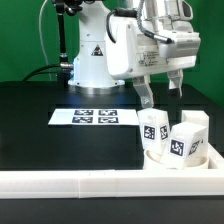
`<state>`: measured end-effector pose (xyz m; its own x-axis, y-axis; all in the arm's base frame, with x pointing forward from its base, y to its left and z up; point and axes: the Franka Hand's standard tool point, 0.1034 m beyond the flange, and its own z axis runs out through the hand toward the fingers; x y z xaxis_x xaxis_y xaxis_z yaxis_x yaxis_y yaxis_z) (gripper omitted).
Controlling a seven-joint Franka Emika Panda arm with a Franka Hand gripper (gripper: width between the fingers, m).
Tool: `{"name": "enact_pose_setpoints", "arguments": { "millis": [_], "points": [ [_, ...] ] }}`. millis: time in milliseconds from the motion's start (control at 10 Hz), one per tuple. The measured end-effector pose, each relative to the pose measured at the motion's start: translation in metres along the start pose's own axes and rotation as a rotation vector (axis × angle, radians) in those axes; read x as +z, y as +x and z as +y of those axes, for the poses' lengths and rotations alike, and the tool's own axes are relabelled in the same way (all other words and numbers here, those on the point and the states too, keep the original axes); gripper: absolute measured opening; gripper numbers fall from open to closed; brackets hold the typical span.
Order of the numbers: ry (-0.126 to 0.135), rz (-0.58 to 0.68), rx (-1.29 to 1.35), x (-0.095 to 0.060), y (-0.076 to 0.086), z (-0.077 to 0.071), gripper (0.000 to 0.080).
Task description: Assemble stool
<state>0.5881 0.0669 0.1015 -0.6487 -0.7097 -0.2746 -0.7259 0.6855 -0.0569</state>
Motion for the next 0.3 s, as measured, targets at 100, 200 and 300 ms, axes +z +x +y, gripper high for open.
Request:
{"name": "enact_pose_setpoints", "arguments": {
  "millis": [100,200,300],
  "points": [
    [-0.001,0.002,-0.001,0.0016,0.0004,0.0003,0.0648],
    [-0.001,0.002,-0.001,0.0017,0.0003,0.0004,0.0648],
    [-0.001,0.004,-0.001,0.0023,0.0008,0.0006,0.0649]
  ]
}}
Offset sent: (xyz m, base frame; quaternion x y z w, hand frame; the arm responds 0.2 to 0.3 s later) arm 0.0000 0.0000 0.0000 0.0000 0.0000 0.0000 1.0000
